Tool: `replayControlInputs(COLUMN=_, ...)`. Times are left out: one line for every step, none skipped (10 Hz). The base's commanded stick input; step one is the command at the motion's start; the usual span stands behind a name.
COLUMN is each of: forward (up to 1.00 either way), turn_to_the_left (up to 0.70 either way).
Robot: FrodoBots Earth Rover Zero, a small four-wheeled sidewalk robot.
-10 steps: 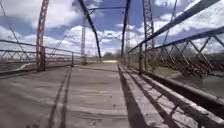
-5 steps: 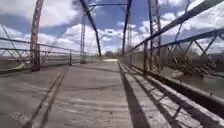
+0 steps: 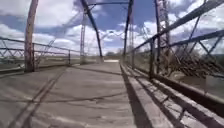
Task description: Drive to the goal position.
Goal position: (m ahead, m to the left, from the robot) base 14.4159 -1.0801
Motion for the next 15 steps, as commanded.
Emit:
replayControlInputs(forward=1.0, turn_to_the_left=0.0)
replayControlInputs(forward=1.0, turn_to_the_left=0.0)
replayControlInputs(forward=1.0, turn_to_the_left=0.0)
replayControlInputs(forward=1.0, turn_to_the_left=0.0)
replayControlInputs(forward=1.0, turn_to_the_left=0.0)
replayControlInputs(forward=1.0, turn_to_the_left=0.0)
replayControlInputs(forward=1.0, turn_to_the_left=0.0)
replayControlInputs(forward=1.0, turn_to_the_left=0.0)
replayControlInputs(forward=1.0, turn_to_the_left=0.0)
replayControlInputs(forward=1.0, turn_to_the_left=0.0)
replayControlInputs(forward=1.0, turn_to_the_left=0.0)
replayControlInputs(forward=1.0, turn_to_the_left=0.0)
replayControlInputs(forward=1.0, turn_to_the_left=0.0)
replayControlInputs(forward=1.0, turn_to_the_left=0.0)
replayControlInputs(forward=1.0, turn_to_the_left=0.0)
